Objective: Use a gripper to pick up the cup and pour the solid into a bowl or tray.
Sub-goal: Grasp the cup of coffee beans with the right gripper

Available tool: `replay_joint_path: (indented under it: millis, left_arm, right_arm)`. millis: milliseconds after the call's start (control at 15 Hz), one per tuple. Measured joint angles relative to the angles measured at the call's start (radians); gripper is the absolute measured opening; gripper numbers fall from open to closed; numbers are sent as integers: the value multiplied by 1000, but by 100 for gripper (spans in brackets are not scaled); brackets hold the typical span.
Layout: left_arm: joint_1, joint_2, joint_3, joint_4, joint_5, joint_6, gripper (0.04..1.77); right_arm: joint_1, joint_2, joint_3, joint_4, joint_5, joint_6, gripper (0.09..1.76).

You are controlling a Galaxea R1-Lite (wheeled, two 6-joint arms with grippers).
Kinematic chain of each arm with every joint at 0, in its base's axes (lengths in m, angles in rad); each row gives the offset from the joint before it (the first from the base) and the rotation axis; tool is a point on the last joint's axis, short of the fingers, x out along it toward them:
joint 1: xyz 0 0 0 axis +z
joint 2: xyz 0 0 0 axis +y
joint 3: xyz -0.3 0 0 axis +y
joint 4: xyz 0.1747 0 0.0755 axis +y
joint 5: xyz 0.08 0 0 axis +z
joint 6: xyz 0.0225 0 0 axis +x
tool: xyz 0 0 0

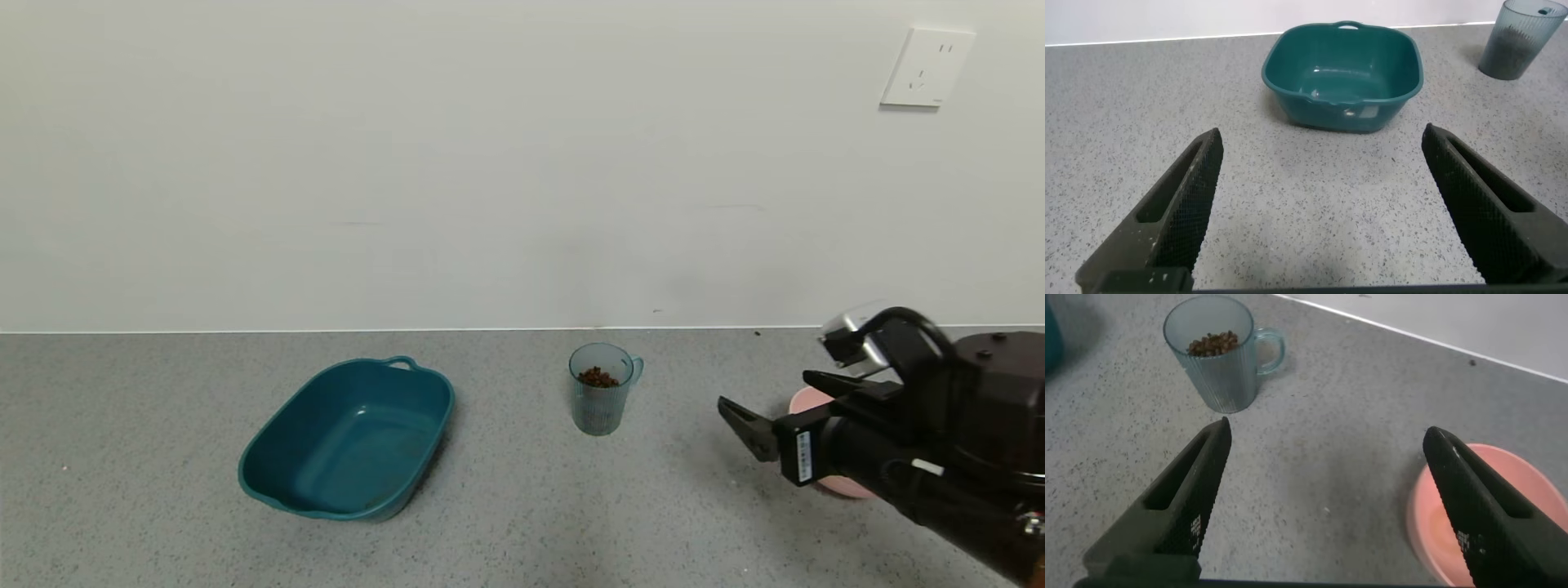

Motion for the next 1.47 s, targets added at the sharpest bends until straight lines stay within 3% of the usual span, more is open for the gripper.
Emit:
replay_joint_path:
  millis: [600,867,1467]
  left_arm:
    - [0,0,0,0,0,0,175]
    - [0,0,0,0,0,0,175]
    - [0,0,0,0,0,0,175]
  right_arm:
    - [80,477,-58,-363,-33,50,171]
    - [100,593,-147,-386,-48,79,171]
    - [167,722,-324,-386,-192,79,171]
